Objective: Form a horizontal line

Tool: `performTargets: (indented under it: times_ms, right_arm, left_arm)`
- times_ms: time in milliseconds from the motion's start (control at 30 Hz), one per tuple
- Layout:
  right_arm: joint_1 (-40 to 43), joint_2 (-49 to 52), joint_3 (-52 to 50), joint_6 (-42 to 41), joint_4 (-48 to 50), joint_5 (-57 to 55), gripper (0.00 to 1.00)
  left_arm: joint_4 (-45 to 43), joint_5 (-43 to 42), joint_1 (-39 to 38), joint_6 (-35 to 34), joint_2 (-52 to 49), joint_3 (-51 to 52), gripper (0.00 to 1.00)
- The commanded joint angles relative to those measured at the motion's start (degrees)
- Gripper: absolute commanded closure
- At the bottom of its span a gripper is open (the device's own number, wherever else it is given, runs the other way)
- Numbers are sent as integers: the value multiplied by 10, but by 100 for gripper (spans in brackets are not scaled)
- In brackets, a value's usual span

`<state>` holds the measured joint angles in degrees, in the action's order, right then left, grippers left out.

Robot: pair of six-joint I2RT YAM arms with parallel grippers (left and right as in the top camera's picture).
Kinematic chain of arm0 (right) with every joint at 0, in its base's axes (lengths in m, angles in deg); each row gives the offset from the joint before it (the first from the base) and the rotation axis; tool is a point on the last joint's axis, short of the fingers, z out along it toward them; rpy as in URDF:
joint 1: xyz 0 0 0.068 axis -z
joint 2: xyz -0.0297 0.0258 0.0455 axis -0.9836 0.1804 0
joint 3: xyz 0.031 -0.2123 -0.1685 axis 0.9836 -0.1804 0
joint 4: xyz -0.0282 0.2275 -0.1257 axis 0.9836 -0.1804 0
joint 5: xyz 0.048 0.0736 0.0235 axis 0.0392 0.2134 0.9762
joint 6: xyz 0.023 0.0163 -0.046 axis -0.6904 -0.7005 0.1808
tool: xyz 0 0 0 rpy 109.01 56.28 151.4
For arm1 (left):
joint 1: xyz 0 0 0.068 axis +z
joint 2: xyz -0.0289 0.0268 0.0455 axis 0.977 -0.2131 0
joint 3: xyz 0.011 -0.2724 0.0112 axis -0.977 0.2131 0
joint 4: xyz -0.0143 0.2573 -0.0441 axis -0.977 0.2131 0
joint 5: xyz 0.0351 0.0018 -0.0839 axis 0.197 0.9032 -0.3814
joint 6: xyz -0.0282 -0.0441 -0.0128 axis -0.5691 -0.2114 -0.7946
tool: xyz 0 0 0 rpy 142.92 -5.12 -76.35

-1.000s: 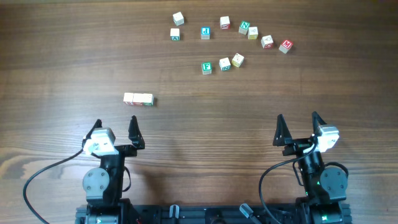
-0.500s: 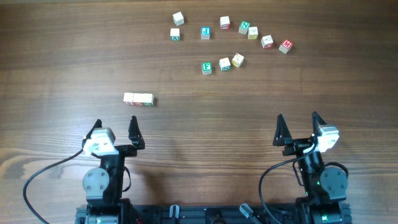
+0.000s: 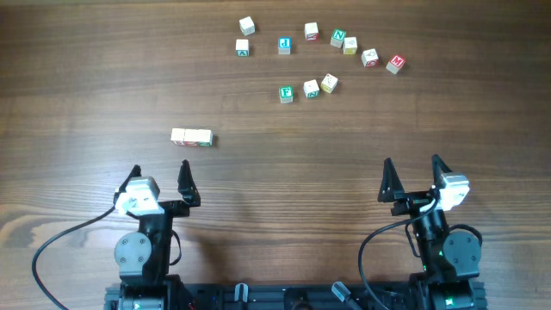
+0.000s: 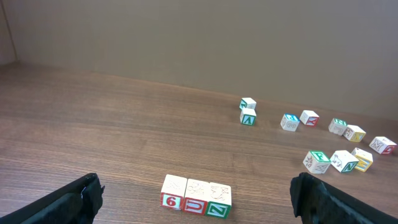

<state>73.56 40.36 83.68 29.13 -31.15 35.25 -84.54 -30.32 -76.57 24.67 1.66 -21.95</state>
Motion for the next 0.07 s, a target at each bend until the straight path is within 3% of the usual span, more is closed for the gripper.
performTargets:
  times_ms: [0, 33]
  right_arm:
    - [3, -2, 0, 11, 2, 3, 0]
    - [3, -2, 0, 11, 2, 3, 0]
  left_arm:
    - [1, 7, -2, 11, 4, 2, 0]
    - [1, 7, -2, 11, 4, 2, 0]
